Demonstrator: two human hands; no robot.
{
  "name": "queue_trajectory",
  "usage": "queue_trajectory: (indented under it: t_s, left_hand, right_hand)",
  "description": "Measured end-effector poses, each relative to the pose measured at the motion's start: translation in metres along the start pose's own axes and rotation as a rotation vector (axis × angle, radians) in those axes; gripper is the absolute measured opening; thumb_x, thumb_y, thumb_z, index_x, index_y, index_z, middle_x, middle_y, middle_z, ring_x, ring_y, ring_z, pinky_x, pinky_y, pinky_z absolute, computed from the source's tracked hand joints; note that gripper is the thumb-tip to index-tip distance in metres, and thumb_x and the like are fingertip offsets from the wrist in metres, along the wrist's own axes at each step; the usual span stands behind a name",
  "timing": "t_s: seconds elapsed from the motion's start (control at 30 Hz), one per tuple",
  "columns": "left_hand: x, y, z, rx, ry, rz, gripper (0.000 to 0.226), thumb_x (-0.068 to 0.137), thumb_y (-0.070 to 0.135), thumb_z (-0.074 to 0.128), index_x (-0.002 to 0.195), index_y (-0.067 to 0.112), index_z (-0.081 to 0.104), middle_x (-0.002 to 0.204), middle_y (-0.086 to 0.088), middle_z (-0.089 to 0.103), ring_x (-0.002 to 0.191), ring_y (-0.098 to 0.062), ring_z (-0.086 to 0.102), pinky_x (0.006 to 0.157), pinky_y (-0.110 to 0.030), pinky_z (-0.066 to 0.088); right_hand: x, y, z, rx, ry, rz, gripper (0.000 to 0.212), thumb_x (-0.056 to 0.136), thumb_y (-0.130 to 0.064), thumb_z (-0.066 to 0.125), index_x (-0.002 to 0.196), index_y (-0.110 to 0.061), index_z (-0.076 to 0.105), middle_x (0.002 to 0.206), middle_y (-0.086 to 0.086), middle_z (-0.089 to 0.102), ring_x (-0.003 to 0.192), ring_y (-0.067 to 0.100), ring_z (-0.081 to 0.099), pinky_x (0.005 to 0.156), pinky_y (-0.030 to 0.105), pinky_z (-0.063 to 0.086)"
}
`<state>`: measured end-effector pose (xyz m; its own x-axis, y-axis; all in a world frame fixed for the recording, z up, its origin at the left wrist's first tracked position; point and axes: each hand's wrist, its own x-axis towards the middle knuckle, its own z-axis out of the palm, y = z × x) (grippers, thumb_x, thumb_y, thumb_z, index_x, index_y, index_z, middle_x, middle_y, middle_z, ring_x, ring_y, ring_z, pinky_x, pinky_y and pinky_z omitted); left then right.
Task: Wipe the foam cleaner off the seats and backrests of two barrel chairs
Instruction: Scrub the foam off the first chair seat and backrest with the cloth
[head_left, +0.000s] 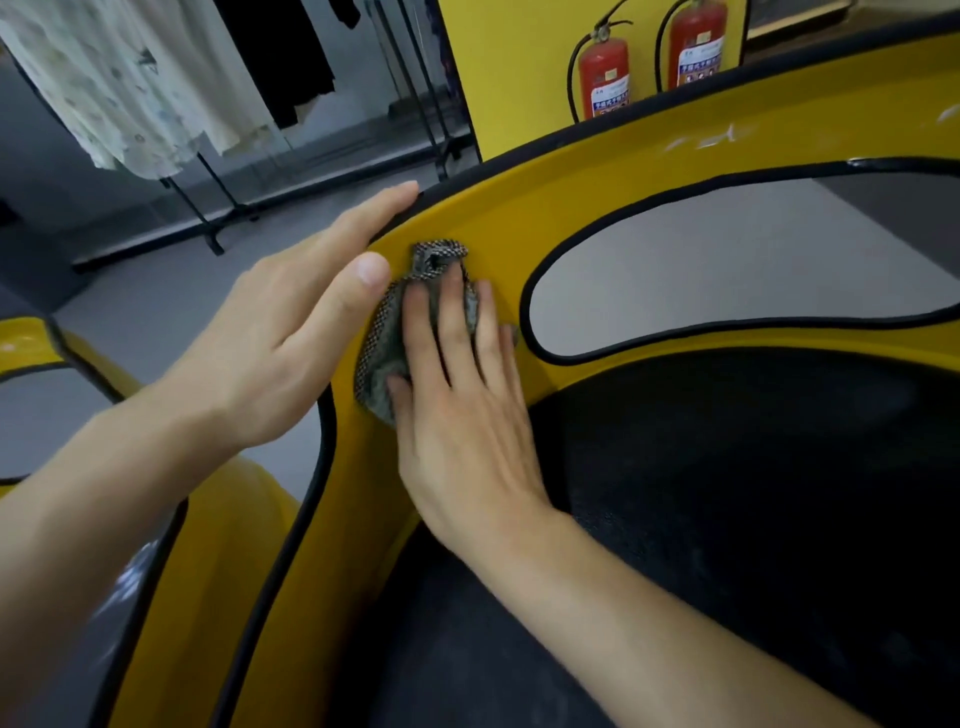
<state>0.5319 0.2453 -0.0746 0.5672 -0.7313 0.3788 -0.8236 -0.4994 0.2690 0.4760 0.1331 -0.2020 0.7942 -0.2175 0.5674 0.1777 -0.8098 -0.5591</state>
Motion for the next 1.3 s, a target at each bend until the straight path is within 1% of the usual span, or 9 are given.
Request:
queue_trajectory:
  t_s: [0.1,0.23,0.43,0.53,0.67,0.87,1.0,1.1,1.3]
  left_hand:
    - [0.000,0.000,0.001,-0.003,-0.002,-0.003,0.058,0.105,0.051,0.024,0.160,0.031,0.030,0.157,0.023,0.040,0.143,0.005,0.036,0.113,-0.019,0.033]
    - [-0.001,-0.002,0.002,-0.009,-0.001,-0.001,0.063,0.103,0.062,0.022,0.159,0.033,0.029,0.153,0.019,0.047,0.138,-0.001,0.046,0.108,-0.031,0.041]
    - [-0.001,0.002,0.005,-0.055,0.008,-0.016,0.057,0.106,0.051,0.024,0.159,0.031,0.031,0.155,0.017,0.045,0.142,-0.004,0.043,0.113,-0.046,0.041]
    - [-0.001,0.002,0.004,-0.028,0.021,-0.014,0.056,0.107,0.049,0.023,0.159,0.031,0.030,0.148,0.010,0.054,0.138,-0.004,0.047,0.112,-0.047,0.040]
    - [0.000,0.001,0.003,0.044,0.027,0.022,0.059,0.106,0.051,0.024,0.160,0.029,0.029,0.158,0.014,0.041,0.145,-0.004,0.038,0.115,-0.039,0.037]
    - [0.003,0.004,-0.002,0.268,0.009,0.109,0.067,0.103,0.060,0.023,0.161,0.028,0.026,0.159,0.005,0.040,0.140,-0.018,0.044,0.102,-0.045,0.045]
    - [0.009,0.006,-0.004,0.332,0.020,0.135,0.065,0.105,0.057,0.024,0.160,0.023,0.030,0.160,0.003,0.040,0.142,-0.015,0.040,0.104,-0.037,0.041]
    - [0.013,0.009,-0.005,0.385,0.002,0.133,0.066,0.105,0.058,0.023,0.161,0.023,0.028,0.160,0.003,0.039,0.142,-0.019,0.042,0.104,-0.040,0.043]
    - [0.033,0.030,0.000,0.541,-0.095,0.089,0.089,0.092,0.082,0.011,0.164,0.029,0.008,0.167,0.010,0.021,0.146,-0.020,0.037,0.107,-0.043,0.043]
  right_hand:
    - [-0.025,-0.011,0.013,-0.003,-0.069,0.041,0.072,0.103,-0.042,0.032,0.161,-0.014,0.000,0.168,0.010,-0.010,0.154,0.028,-0.013,0.125,0.052,0.009]
    - [-0.051,-0.012,0.020,-0.033,-0.169,0.023,0.073,0.101,-0.048,0.025,0.161,-0.013,0.002,0.168,0.011,-0.008,0.154,0.028,-0.014,0.123,0.053,0.014]
    - [0.018,0.007,-0.018,-0.098,0.038,0.069,0.075,0.104,-0.045,0.034,0.161,-0.012,-0.001,0.168,0.012,-0.010,0.154,0.030,-0.014,0.125,0.053,0.006]
    - [-0.016,-0.003,0.004,-0.154,-0.075,-0.110,0.077,0.103,-0.040,0.040,0.160,-0.007,0.001,0.167,0.017,-0.009,0.154,0.033,-0.014,0.123,0.055,0.010]
    - [-0.030,0.021,0.011,-0.290,-0.129,-0.308,0.075,0.102,-0.040,0.044,0.161,-0.012,0.006,0.168,0.015,-0.003,0.154,0.033,-0.009,0.122,0.056,0.013]
    - [0.033,0.059,-0.041,-0.408,0.081,0.008,0.077,0.102,-0.048,0.037,0.162,-0.017,-0.001,0.169,0.010,-0.007,0.154,0.033,-0.010,0.123,0.059,0.006]
    - [0.023,0.034,-0.028,-0.331,0.062,-0.075,0.084,0.099,-0.054,0.042,0.161,-0.011,0.005,0.168,0.015,-0.003,0.155,0.032,-0.009,0.123,0.058,0.007]
    - [0.021,0.042,-0.028,-0.388,0.045,-0.134,0.086,0.098,-0.057,0.044,0.161,-0.016,0.003,0.168,0.011,-0.003,0.155,0.031,-0.008,0.122,0.058,0.008]
    - [0.041,0.101,-0.069,-0.522,0.141,0.111,0.090,0.096,-0.060,0.043,0.162,-0.021,-0.003,0.168,0.009,-0.009,0.154,0.033,-0.013,0.121,0.063,0.007]
